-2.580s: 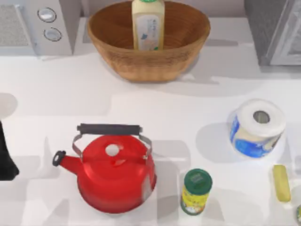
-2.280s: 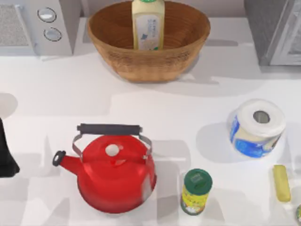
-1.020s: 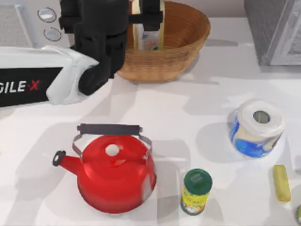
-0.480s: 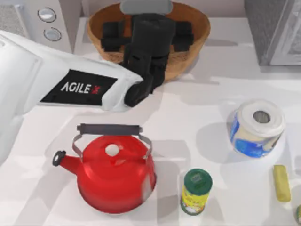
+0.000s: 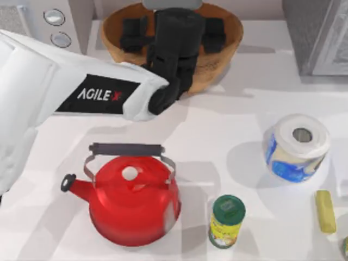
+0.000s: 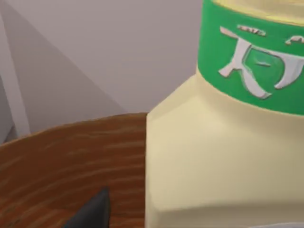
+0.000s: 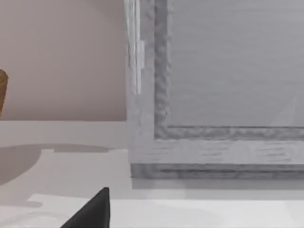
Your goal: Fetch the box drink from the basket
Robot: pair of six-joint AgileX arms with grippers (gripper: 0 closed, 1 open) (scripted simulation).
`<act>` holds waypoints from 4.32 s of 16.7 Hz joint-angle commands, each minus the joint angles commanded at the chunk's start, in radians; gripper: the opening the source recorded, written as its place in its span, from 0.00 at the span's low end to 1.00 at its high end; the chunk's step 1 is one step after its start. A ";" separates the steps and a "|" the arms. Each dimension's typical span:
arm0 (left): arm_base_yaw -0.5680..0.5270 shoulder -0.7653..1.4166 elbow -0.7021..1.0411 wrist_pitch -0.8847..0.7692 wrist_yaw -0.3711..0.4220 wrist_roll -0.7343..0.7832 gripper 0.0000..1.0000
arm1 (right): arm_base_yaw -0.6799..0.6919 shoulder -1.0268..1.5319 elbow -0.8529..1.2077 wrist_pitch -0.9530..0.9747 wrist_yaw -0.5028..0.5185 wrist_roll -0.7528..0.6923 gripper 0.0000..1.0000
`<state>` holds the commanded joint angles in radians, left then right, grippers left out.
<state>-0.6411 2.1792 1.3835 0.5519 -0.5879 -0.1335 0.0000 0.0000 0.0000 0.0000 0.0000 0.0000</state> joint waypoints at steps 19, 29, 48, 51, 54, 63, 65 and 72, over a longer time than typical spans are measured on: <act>0.037 0.102 0.136 -0.030 0.037 0.010 0.32 | 0.000 0.000 0.000 0.000 0.000 0.000 1.00; 0.037 0.102 0.136 -0.030 0.037 0.010 0.00 | 0.000 0.000 0.000 0.000 0.000 0.000 1.00; 0.031 -0.058 0.497 -0.549 0.032 0.012 0.00 | 0.000 0.000 0.000 0.000 0.000 0.000 1.00; 0.033 -0.055 0.497 -0.546 0.031 0.013 0.00 | 0.000 0.000 0.000 0.000 0.000 0.000 1.00; 0.048 -0.115 0.439 -0.545 0.051 0.018 0.00 | 0.000 0.000 0.000 0.000 0.000 0.000 1.00; 0.227 -0.756 -0.125 -0.547 0.226 0.062 0.00 | 0.000 0.000 0.000 0.000 0.000 0.000 1.00; 0.285 -0.975 -0.307 -0.547 0.277 0.073 0.00 | 0.000 0.000 0.000 0.000 0.000 0.000 1.00; 0.497 -1.766 -0.986 -0.548 0.463 0.109 0.00 | 0.000 0.000 0.000 0.000 0.000 0.000 1.00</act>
<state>-0.1438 0.4128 0.3976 0.0038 -0.1248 -0.0243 0.0000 0.0000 0.0000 0.0000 0.0000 0.0000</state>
